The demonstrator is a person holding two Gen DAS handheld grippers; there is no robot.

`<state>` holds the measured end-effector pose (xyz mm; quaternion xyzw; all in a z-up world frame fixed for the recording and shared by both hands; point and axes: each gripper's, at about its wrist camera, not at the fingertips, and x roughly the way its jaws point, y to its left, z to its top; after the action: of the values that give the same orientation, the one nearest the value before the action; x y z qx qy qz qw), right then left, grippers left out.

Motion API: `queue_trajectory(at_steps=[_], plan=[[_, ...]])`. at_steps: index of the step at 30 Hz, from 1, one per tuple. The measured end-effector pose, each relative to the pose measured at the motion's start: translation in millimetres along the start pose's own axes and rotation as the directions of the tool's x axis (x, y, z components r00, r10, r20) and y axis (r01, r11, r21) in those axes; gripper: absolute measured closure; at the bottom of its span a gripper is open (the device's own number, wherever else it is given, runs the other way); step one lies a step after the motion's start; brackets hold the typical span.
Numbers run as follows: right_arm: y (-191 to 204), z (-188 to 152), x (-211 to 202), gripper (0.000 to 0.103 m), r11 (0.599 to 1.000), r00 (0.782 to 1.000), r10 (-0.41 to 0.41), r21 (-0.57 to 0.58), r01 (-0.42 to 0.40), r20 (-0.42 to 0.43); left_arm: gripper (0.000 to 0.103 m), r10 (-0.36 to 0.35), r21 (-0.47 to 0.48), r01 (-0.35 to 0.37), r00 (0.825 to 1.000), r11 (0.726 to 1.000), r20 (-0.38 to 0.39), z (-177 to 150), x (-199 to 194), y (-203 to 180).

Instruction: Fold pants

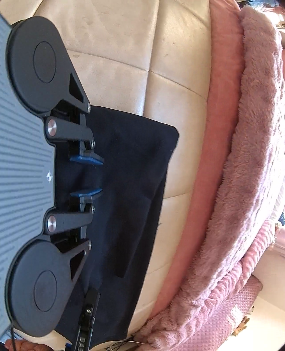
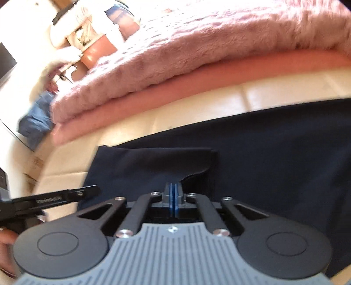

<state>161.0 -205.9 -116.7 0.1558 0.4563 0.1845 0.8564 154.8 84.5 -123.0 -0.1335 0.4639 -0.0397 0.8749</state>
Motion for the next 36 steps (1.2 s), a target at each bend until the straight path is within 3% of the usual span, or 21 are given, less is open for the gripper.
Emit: queue_trajectory(at_steps=[3, 8, 9, 12, 18, 23, 25, 29, 32, 36], plan=[[-20.2, -6.5, 14.3, 0.103, 0.995, 0.998, -0.003, 0.097, 0.009, -0.063, 0.074, -0.004, -0.011, 0.004, 1.000, 1.000, -0.006, -4.2, 3.3, 1.8], [-22.5, -14.1, 17.6, 0.100, 0.995, 0.995, -0.018, 0.095, 0.027, -0.094, 0.074, 0.019, 0.055, -0.016, 0.998, 0.998, -0.053, -6.5, 9.8, -3.6], [-25.2, -12.3, 14.0, 0.096, 0.993, 0.996, -0.009, 0.115, 0.019, -0.085, 0.074, 0.027, 0.075, -0.023, 0.998, 0.997, -0.050, -6.4, 9.5, -5.9], [-34.3, -4.5, 10.0, 0.062, 0.987, 0.998, 0.029, 0.161, -0.019, -0.058, 0.074, 0.035, 0.078, -0.031, 0.998, 0.996, -0.052, -5.7, 9.7, -7.6], [-56.2, 4.0, 38.7, 0.065, 0.948, 0.992, 0.113, 0.305, -0.091, -0.058, 0.074, 0.019, 0.052, -0.016, 0.998, 0.999, -0.052, -4.9, 12.0, -6.3], [-66.2, 1.6, 50.6, 0.081, 0.908, 0.979, 0.197, 0.386, -0.163, -0.048, 0.074, 0.016, 0.057, -0.013, 0.999, 0.998, -0.051, -5.0, 12.9, -7.9], [-75.7, -2.6, 53.7, 0.101, 0.884, 0.975, 0.220, 0.430, -0.184, -0.034, 0.074, 0.014, 0.058, -0.011, 0.999, 0.998, -0.049, -5.6, 12.7, -7.8], [-90.1, -10.5, 55.2, 0.103, 0.840, 0.965, 0.261, 0.497, -0.220, -0.014, 0.074, 0.015, 0.041, -0.013, 0.999, 0.999, -0.047, -5.0, 12.6, -7.5], [-75.6, -4.1, 46.7, 0.103, 0.889, 0.974, 0.226, 0.416, -0.192, -0.034, 0.074, 0.025, 0.041, -0.024, 0.999, 0.999, -0.033, -4.1, 8.7, -11.9], [-38.4, 15.0, 28.7, 0.103, 0.954, 0.987, 0.157, 0.264, -0.142, -0.037, 0.074, -0.005, -0.008, 0.005, 0.999, 1.000, 0.044, -1.9, -14.9, -10.6]])
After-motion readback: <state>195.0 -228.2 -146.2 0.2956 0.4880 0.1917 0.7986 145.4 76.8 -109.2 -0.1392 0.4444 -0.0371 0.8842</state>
